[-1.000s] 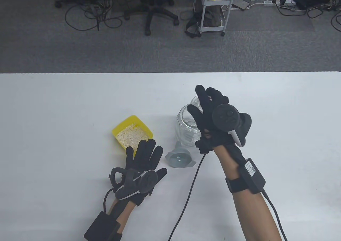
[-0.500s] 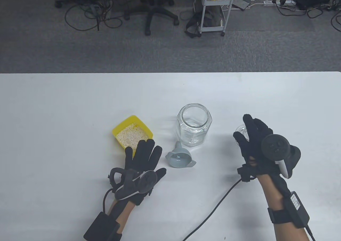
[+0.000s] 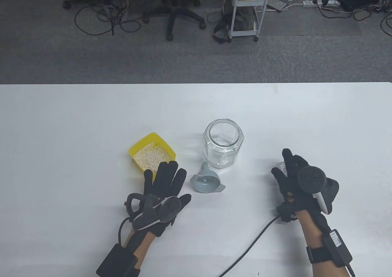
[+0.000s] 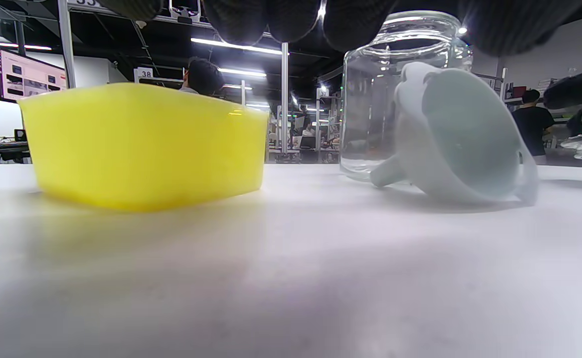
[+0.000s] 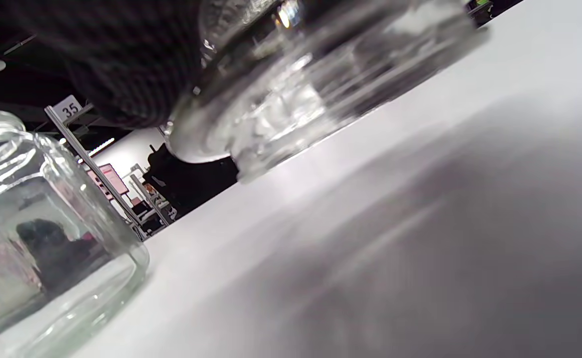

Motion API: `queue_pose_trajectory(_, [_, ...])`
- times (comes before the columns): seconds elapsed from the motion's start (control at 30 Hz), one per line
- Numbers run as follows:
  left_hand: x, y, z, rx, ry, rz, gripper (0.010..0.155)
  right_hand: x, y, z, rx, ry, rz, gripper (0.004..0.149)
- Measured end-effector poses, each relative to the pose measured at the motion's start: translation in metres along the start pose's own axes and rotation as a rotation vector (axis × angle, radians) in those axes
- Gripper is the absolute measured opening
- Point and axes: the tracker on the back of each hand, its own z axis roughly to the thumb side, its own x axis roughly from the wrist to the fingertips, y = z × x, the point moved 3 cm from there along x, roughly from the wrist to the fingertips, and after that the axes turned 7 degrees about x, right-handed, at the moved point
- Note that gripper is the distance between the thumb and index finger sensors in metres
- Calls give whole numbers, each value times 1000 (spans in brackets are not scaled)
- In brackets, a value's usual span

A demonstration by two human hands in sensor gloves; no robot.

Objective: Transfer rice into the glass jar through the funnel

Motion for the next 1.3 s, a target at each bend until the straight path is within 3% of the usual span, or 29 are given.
queue_pose_trajectory(0.73, [-2,5,1,-14,-7,37,79,2,16,-4,-107,79,119,81])
queue_pose_trajectory(1.0, [-9,26,-3,-107,34,286,62,-2,16,-1,-125,80,163,87])
queue_pose_trajectory(1.17, [-11,27,-2,-103,45,321,60,-14,-2,22,-71,-18,106,85])
queue_pose_trajectory(1.3, [-10,25,2,-65,51,289,62,-23,-3,36,-83,-78,105,85])
